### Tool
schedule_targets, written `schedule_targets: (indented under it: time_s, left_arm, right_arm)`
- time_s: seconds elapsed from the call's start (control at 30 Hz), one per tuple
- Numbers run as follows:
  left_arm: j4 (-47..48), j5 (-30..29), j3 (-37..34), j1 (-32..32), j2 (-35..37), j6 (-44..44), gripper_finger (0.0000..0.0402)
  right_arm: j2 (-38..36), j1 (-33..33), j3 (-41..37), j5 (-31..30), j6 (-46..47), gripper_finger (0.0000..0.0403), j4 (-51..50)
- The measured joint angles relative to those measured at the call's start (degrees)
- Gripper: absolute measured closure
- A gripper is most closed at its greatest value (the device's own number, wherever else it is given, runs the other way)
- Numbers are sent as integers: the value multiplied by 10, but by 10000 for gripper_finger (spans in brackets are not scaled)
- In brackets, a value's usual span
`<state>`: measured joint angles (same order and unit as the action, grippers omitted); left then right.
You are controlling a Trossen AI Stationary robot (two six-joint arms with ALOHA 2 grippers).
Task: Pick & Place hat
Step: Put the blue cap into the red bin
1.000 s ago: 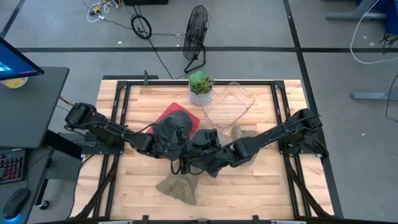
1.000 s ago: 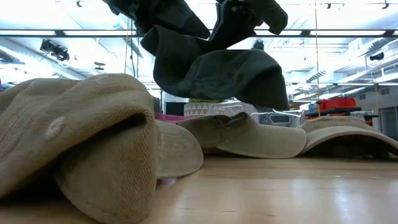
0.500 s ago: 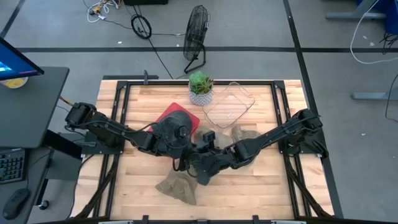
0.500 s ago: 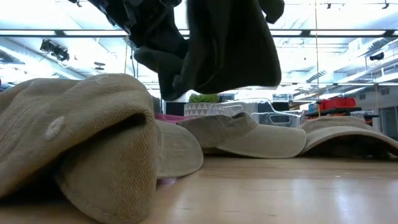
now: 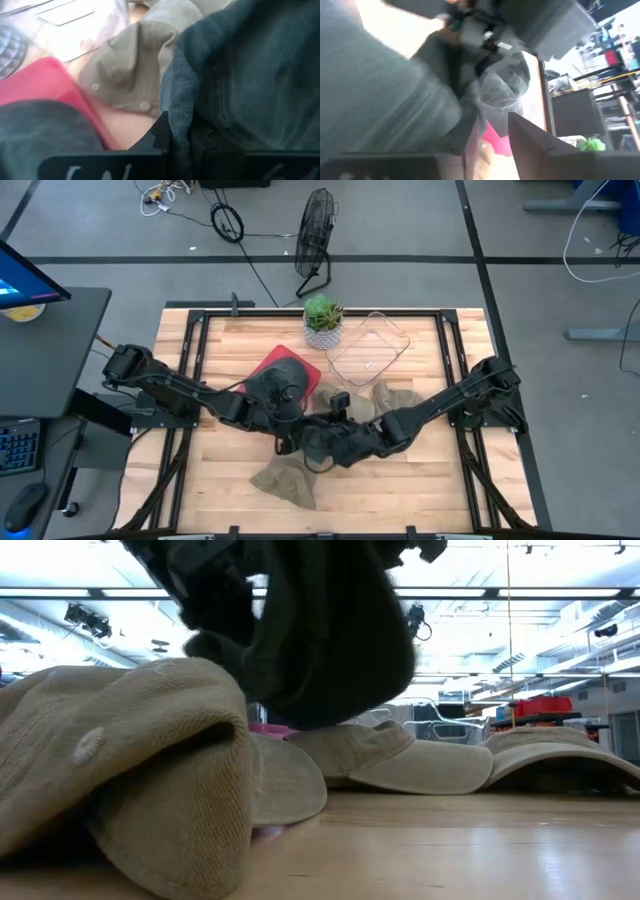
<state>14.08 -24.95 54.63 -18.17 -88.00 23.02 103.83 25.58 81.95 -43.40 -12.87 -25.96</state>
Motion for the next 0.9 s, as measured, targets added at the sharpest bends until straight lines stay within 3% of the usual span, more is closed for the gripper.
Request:
schedule_targets:
  time_s: [0.27,0.47,0.67,0.9]
  left_arm:
    - [114,-41,1,-26,110,7,381]
    - [254,-61,2,-30,196,34,380]
    - [361,-85,2,10,212,-88,378]
    - [356,-88,2,94,169,-214,379]
  right_arm:
    - [0,61,-1,-98,42,255,-34]
    - [-3,87,-2,-97,132,242,-89]
    - [-3,91,-2,-95,216,241,-128]
    - [-3,86,-2,-95,217,240,-122]
